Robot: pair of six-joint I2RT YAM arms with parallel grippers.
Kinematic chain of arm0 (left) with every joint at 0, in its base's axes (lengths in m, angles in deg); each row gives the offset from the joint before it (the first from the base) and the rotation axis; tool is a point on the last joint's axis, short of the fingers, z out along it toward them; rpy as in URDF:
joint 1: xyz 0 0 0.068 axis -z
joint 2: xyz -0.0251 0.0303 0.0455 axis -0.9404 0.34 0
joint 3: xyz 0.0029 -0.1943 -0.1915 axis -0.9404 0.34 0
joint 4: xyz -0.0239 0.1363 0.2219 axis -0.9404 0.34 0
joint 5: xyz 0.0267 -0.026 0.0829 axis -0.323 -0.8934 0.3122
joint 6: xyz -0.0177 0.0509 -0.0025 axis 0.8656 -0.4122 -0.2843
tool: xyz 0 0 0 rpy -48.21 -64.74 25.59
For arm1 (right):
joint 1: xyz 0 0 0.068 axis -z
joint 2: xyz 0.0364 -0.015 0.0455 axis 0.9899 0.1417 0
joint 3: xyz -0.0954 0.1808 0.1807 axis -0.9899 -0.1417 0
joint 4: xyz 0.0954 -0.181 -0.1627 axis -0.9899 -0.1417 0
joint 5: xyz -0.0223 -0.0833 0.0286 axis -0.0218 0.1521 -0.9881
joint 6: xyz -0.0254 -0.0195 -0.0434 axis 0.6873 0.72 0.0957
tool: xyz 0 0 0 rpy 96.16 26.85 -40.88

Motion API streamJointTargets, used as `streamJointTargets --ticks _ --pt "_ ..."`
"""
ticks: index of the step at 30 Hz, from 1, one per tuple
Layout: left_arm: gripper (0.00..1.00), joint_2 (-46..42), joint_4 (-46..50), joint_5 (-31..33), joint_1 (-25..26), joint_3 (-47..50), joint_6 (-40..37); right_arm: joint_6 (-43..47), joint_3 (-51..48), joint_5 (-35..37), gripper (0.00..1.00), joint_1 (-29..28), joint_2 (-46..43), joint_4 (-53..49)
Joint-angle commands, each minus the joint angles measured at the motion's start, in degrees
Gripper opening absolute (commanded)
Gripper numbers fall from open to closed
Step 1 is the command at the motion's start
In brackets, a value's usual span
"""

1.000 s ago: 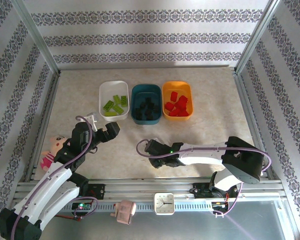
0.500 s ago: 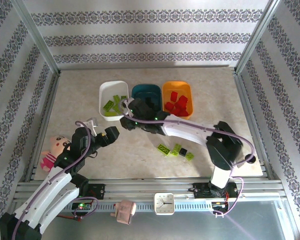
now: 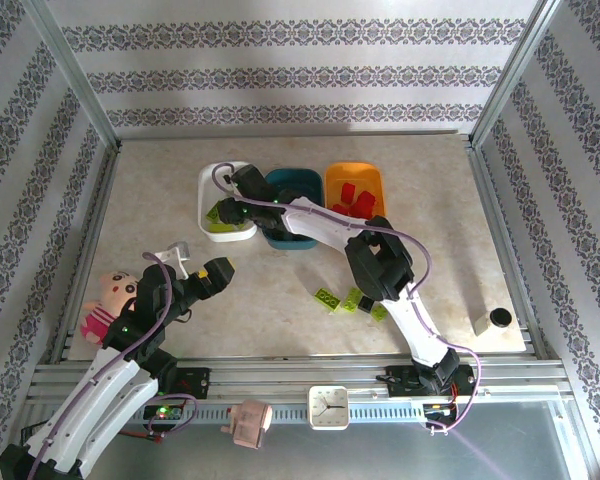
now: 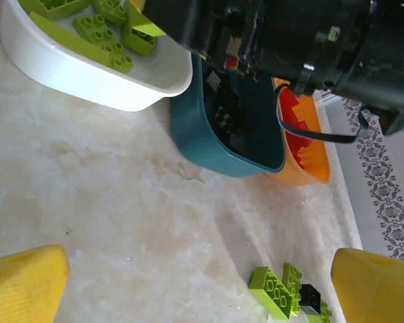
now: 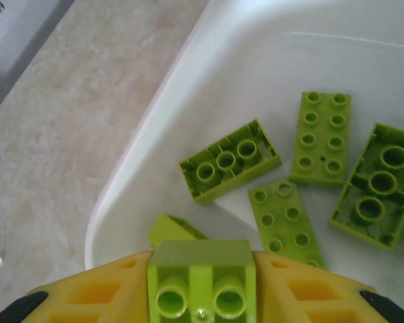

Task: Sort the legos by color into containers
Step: Place the lego in the container, then pick up the lego from the bottom-center of the table.

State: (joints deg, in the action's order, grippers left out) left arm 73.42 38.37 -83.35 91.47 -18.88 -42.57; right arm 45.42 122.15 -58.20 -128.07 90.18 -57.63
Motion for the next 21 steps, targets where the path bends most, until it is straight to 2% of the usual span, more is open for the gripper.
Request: streamJointTargets --ticks 1,5,8,21 --pt "1.00 -0.64 1.45 -0.71 0.25 0.51 0.56 -2.06 3.99 -2.00 0.51 0.77 1.67 -2.25" --pt "1.00 -0.55 0.90 -1.01 0.20 0.44 0.42 -1.93 3.68 -2.46 0.56 1.04 -0.31 -2.15" --pt "1.00 -0.55 0.50 -1.07 0.23 0.32 0.37 -1.31 -0.46 -2.47 0.58 1.04 -4.98 -0.73" --pt "1.00 2.75 -3.75 -1.65 0.21 0.12 0.42 0.87 -38.27 0.60 0.59 -0.18 -35.43 5.15"
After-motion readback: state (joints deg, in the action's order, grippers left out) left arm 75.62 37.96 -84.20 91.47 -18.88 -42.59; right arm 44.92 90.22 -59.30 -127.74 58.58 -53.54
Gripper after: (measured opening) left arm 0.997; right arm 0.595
